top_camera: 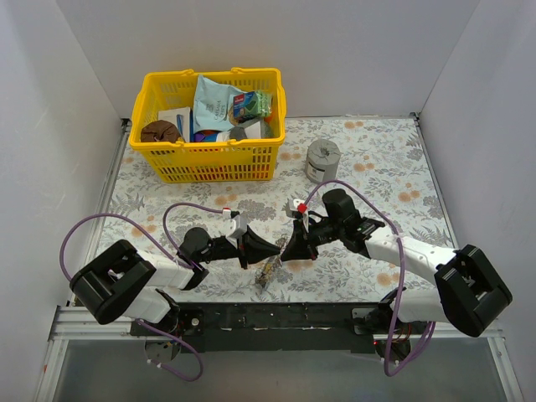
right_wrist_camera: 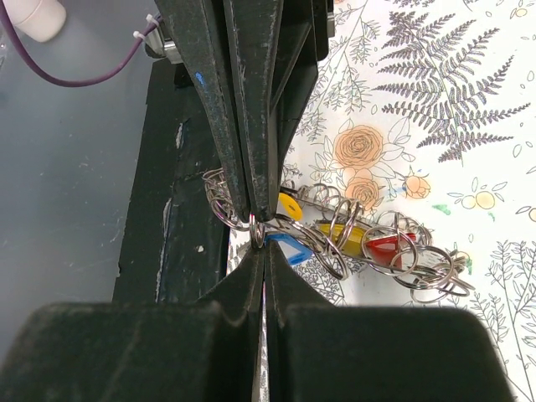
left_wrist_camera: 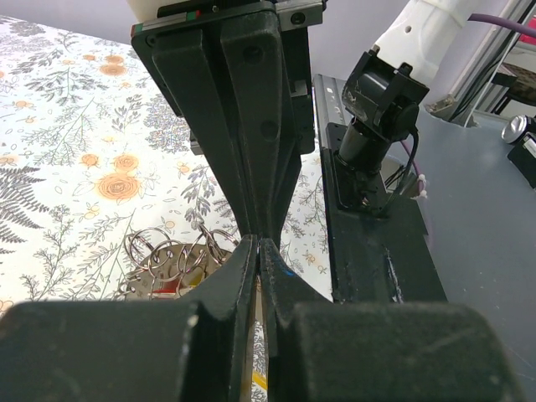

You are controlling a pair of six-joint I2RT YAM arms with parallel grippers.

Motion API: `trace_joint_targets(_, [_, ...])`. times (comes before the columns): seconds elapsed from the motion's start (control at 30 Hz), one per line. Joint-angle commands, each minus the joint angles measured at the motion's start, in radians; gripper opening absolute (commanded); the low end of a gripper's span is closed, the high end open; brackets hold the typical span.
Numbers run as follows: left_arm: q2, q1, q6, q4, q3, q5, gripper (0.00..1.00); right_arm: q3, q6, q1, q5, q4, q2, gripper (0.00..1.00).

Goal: Put the keys on the keyring

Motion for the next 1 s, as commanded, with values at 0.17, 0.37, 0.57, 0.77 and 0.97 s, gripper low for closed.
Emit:
trace_joint_targets(0.17, [0.003,-0.002,-0.014,0.455,0.017,0.013,0.0,-0.025,0.068,0.026,0.001,0.193,0.03,0.01])
trace_joint_targets(0.37, [0.003,-0.002,-0.017,0.458,0.012,0.012,0.0,-0.033,0.108,0.032,0.012,0.252,0.028,0.01])
trace_joint_targets(0.57, [0.001,-0.002,-0.008,0.455,0.001,-0.002,0.0,-0.042,0.094,0.033,0.055,0.211,-0.01,0.12])
trace_joint_targets(0.77, [-0.011,-0.003,0.004,0.435,-0.011,-0.007,0.0,-0.045,0.045,0.033,0.133,0.097,-0.128,0.33])
trace_joint_targets(0.97, [-0.016,-0.002,0.01,0.429,-0.011,-0.008,0.0,-0.045,0.043,0.033,0.151,0.06,-0.191,0.43])
